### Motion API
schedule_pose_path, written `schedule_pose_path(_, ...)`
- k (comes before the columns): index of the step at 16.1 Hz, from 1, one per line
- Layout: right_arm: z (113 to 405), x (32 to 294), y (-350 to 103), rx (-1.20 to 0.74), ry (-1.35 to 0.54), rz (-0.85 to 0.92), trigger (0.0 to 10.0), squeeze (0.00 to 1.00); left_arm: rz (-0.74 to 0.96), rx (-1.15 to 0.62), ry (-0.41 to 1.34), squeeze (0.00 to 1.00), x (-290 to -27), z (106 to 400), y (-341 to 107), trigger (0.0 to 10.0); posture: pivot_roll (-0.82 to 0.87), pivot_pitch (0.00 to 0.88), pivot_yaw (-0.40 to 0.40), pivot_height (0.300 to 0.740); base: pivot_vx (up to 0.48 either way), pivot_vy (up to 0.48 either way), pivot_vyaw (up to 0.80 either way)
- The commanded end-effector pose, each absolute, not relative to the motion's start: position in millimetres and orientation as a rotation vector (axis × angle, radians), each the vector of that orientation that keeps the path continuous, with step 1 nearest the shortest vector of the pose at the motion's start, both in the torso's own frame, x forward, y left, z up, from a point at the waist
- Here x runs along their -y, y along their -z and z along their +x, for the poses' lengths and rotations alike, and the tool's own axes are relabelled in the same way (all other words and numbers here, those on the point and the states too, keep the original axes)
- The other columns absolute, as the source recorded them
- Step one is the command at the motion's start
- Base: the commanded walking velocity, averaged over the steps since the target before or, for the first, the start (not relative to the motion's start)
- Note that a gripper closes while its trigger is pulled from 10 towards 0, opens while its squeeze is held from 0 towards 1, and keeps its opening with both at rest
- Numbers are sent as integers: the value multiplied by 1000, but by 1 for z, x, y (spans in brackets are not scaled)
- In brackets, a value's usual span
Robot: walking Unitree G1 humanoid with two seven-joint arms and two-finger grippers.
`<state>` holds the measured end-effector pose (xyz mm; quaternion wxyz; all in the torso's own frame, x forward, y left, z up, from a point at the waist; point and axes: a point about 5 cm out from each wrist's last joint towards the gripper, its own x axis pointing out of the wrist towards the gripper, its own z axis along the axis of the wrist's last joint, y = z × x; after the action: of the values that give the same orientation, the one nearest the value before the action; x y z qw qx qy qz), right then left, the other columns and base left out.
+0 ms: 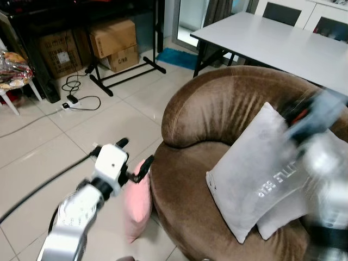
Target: Move the pillow to the sofa from floor
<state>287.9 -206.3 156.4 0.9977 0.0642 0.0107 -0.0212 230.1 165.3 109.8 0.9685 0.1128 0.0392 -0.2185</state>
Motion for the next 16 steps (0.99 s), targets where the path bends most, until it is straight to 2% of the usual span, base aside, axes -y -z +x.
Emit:
schedule_pose_path(1,282,195,-162,2,-16,98,10000,0,231,-63,421,0,-164,228,-113,10000,2,0,-79,740,0,0,0)
schedule_pose_path(4,269,163,-139,-62,-129,0,10000,0,243,-46,387,0,-163,231,-114,10000,5,0,-82,740,0,266,0)
schedule_pose_path(10,266,163,-121,-122,-87,14,10000,0,264,-35,330,0,-163,233,-113,10000,13,0,-106,740,0,275,0)
schedule_pose_path(13,271,152,-124,-107,-153,23,10000,0,258,-21,295,0,-164,237,-116,10000,7,0,-114,740,0,271,0)
schedule_pose_path(16,272,151,-116,-156,-129,30,10000,0,252,-29,284,0,-166,234,-114,10000,7,0,-110,740,0,274,0)
